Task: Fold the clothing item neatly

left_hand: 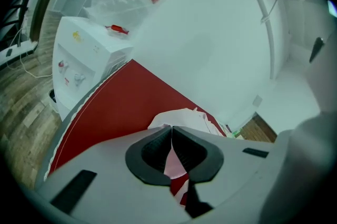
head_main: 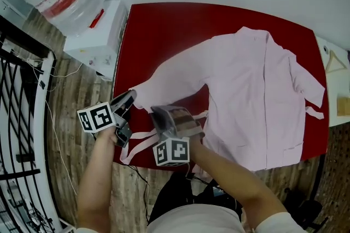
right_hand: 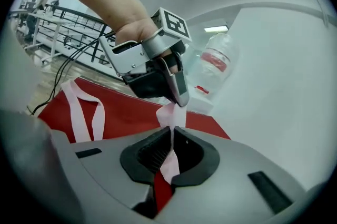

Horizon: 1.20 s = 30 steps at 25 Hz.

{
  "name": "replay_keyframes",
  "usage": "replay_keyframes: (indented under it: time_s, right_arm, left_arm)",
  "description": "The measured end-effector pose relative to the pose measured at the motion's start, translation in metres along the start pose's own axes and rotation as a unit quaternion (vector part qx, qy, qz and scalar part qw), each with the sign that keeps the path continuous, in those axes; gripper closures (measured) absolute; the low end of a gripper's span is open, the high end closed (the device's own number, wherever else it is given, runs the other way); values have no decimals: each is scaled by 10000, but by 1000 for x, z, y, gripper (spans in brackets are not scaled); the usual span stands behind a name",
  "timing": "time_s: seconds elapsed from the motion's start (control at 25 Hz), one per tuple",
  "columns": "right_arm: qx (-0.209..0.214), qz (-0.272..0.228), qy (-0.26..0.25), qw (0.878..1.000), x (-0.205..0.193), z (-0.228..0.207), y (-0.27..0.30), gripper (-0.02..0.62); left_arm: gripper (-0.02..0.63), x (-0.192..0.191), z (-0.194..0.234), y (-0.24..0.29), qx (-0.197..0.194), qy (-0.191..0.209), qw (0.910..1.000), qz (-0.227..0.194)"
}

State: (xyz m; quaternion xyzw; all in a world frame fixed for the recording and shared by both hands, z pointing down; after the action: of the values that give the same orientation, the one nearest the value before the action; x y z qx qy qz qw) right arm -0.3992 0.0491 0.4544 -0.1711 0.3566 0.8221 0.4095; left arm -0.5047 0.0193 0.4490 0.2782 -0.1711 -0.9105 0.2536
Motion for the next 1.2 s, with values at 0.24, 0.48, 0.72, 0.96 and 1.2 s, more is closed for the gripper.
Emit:
replay_keyframes:
  time_s: [0.24,0.48,0.72,0.96,1.2]
  right_arm:
    - [-174,-21,187,9997,-17,-20,-27,569]
    - [-358,-112,497,9981,-32,-48,-54,569]
    - [-375,-78,719,9967,-57,-63,-75,569]
    - [-293,37,1048,9941,-84,-70,-83,569]
    - [-288,81,1080,9937,-94,-77,-84,569]
  left_arm:
    - [595,5,-42,18,-18,644,9979,10]
    - [595,24,-93,36,77,1213,9913,-495]
    - [597,28,-126,60,39,1396,9890,-485]
    - [594,-15,-123,65,-57,983,9951,131]
    - [448,-85,-90,39,-275,-788,9963,192]
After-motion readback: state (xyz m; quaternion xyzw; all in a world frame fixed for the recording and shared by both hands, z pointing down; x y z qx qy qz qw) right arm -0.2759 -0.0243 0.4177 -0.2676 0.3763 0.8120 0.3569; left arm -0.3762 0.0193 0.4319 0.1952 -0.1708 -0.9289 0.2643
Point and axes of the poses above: the fingertips, and each gripper's own axes: y forward along the fingers, z to its left, x out of its top, the point moved 3 cm from there along -y, backward along the fingers, and after that the axes turned 12 degrees about -y, right-handed, at the moved point
